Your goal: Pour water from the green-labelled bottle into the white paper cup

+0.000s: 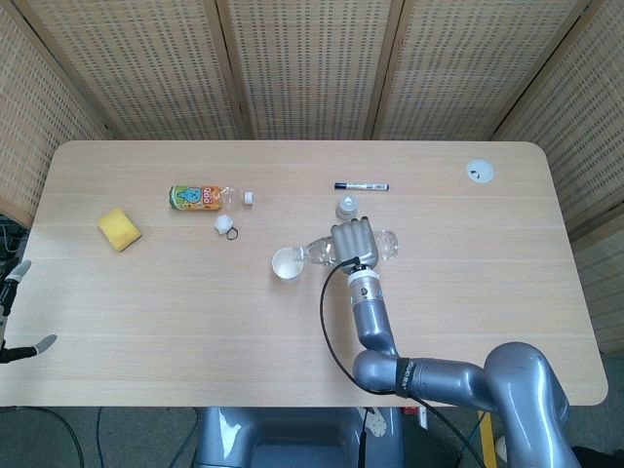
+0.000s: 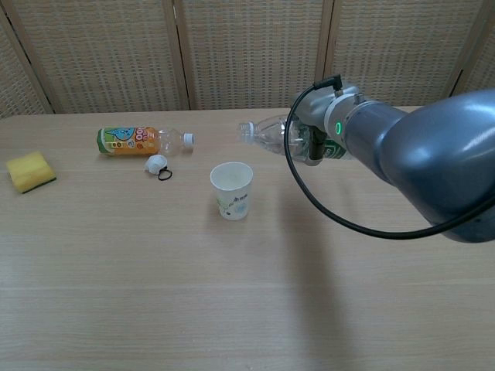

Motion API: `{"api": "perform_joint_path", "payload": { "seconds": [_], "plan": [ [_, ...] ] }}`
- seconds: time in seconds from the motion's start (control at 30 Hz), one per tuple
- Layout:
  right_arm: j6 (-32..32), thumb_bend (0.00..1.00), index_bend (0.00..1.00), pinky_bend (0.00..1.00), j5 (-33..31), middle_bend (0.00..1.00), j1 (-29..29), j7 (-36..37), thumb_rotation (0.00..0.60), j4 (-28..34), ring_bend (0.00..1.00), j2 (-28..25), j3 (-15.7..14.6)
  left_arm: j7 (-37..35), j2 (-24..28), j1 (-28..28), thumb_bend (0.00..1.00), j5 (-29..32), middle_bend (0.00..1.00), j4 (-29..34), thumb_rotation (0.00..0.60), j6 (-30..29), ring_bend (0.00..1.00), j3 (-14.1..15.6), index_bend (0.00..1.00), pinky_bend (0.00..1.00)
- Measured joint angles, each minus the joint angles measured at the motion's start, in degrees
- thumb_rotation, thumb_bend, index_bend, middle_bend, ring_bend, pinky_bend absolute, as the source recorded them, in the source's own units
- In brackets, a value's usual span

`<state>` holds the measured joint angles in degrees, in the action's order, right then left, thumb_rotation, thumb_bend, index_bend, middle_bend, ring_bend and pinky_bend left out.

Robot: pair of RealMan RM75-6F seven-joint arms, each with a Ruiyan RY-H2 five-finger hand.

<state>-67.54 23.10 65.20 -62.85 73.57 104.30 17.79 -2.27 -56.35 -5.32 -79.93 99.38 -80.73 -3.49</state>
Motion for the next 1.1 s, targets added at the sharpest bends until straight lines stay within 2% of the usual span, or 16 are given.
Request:
{"api": "perform_joint_path", "payload": {
  "seconds": [0.43, 1.1],
  "plan": [
    [-3.6, 0.68, 0.59, 0.65, 2.1, 0.62, 0.4, -5.0, 0.600, -3.4, 0.57, 2.2, -0.9, -0.8, 0.3, 0.0, 0.05, 0.2, 0.00, -0.2, 0.600, -0.1, 0.00, -0.1, 0.00, 0.00],
    [-3.7, 0.68, 0.59, 0.65, 2.5, 0.62, -0.5, -6.6, 0.600, -5.0, 0.57, 3.7, 1.4, -0.9, 0.4, 0.0, 0.05, 0.4, 0.00, -0.2, 0.600, 0.0, 0.00, -0.2, 0.00, 0.00]
  ]
}}
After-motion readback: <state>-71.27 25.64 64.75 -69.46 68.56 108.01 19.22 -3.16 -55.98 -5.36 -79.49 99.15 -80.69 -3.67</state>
